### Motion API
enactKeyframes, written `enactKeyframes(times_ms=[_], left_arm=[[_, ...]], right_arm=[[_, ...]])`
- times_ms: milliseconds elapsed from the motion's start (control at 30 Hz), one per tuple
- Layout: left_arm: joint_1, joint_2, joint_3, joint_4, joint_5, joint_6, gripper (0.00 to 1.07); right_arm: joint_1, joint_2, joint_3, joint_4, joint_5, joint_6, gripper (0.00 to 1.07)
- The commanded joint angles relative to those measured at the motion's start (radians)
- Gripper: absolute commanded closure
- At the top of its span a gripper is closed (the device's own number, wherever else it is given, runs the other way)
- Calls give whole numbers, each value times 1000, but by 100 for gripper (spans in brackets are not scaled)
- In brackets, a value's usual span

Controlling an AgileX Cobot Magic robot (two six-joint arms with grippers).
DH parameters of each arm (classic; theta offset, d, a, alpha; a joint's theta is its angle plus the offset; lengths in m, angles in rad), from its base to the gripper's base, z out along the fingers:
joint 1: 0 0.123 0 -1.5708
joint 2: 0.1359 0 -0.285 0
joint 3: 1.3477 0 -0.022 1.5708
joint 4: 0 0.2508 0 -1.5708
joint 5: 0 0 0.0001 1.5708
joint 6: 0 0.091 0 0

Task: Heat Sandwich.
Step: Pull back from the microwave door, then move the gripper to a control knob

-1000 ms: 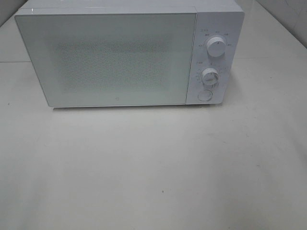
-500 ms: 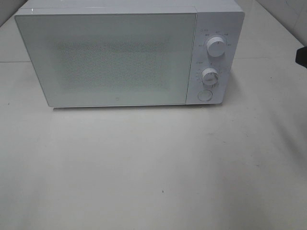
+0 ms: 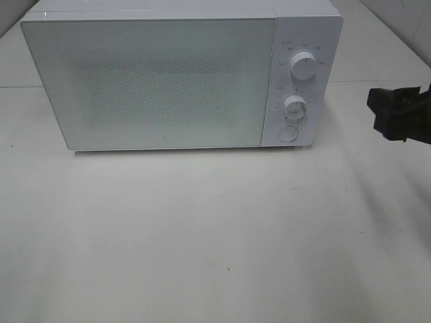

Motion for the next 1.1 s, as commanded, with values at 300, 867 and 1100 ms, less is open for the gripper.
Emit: enactKeyframes(times_ms=[300,867,1100], left_arm=[[4,-28,3,-5,-3,-5,3],[4,-28,3,-5,-3,-5,3],[4,-28,3,-5,-3,-5,3]], right_arm=[[315,201,25,418,-430,-216,31],[549,450,19,674,-674,-201,31],[560,461,19,676,-694,-202,31]])
